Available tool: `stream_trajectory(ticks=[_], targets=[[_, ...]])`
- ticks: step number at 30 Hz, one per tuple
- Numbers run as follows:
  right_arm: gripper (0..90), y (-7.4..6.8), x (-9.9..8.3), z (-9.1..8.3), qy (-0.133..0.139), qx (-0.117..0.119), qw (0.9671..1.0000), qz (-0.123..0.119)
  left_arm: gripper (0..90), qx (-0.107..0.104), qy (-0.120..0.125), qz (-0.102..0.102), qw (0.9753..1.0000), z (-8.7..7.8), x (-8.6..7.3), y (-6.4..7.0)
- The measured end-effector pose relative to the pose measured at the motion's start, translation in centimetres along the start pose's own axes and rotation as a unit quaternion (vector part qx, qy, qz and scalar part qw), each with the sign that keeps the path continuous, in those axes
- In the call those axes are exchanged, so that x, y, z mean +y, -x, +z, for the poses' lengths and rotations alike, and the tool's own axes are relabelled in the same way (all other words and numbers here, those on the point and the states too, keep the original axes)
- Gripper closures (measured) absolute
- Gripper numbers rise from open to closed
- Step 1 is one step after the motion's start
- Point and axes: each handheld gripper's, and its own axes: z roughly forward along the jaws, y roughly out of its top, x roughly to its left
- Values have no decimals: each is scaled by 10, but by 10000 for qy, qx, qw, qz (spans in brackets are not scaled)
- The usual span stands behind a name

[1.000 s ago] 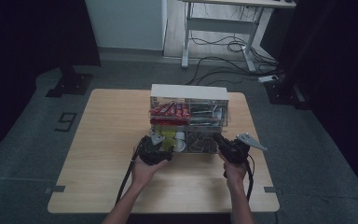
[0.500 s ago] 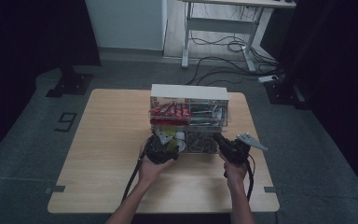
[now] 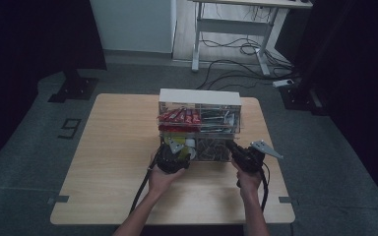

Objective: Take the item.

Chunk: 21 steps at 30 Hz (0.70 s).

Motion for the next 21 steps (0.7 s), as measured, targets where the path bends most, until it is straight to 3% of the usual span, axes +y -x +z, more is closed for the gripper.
stream_trajectory(ticks=[8,21], targets=[[865,1,0,0,9,-11,10000,5,381,2,53,-39,10000,-6,1,0],[865,1,0,-1,13,-25,10000,13,381,-178,313,-68,9993,-33,4,-4]])
